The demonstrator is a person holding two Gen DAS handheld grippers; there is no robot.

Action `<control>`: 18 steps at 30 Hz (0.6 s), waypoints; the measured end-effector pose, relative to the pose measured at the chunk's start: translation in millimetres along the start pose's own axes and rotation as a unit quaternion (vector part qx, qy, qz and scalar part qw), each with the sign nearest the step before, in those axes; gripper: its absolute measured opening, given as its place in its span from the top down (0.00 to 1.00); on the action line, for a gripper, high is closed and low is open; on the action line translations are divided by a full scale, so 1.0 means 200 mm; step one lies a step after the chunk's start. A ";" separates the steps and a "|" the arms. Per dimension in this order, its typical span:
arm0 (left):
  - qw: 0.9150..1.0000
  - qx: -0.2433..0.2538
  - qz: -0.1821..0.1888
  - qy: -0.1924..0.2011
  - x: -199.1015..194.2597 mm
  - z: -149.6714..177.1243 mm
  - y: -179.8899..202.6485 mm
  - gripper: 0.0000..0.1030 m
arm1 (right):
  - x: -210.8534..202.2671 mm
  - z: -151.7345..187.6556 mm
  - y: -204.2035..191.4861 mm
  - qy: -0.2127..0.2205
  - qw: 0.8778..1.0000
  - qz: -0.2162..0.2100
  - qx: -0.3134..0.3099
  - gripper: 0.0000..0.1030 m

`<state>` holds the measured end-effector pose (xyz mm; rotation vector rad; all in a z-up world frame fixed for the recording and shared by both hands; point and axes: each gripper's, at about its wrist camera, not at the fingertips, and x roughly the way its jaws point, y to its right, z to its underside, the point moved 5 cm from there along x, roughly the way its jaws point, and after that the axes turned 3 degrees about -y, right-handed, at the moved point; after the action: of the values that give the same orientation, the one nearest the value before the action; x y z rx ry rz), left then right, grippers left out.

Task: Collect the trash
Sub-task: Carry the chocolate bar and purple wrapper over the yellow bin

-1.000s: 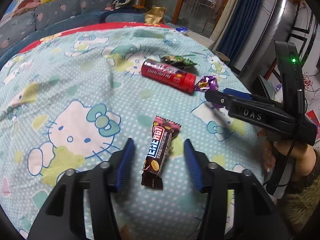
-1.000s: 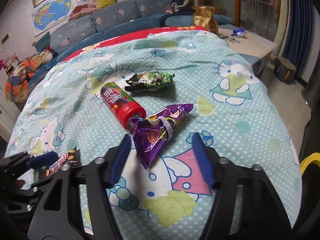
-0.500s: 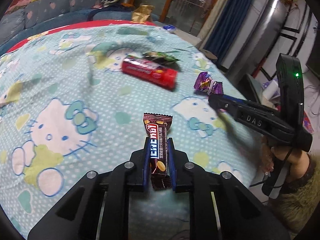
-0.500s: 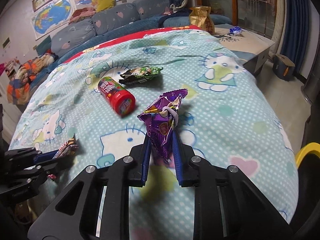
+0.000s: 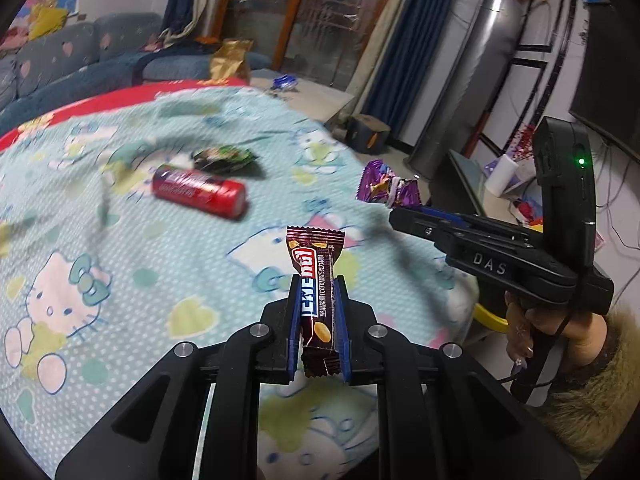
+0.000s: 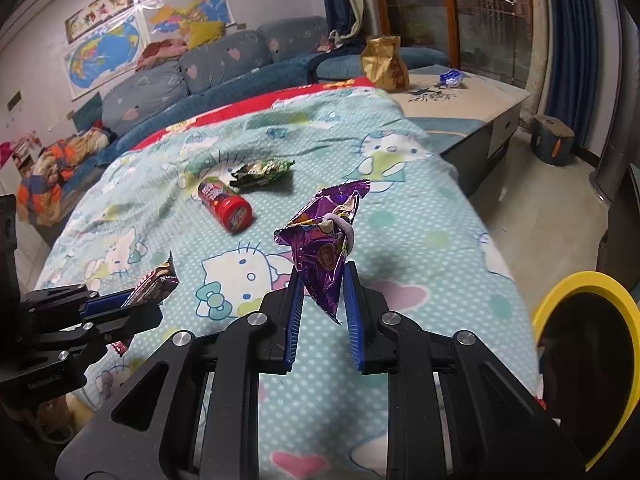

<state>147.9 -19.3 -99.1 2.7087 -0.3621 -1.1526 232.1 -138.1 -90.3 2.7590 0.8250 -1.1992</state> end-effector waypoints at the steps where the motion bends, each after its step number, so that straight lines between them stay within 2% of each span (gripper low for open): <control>1: 1.000 0.004 0.001 0.002 0.00 -0.01 0.02 0.86 | -0.02 0.00 0.01 0.002 1.000 0.001 0.001 0.85; 18: 0.998 0.062 0.020 0.024 0.00 -0.09 0.28 0.86 | -0.27 0.03 0.24 0.035 0.998 0.032 0.029 0.86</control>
<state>151.7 -70.6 -73.0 2.8159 -0.4940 -1.0862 220.6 -205.6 -66.3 2.8648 0.7134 -1.1389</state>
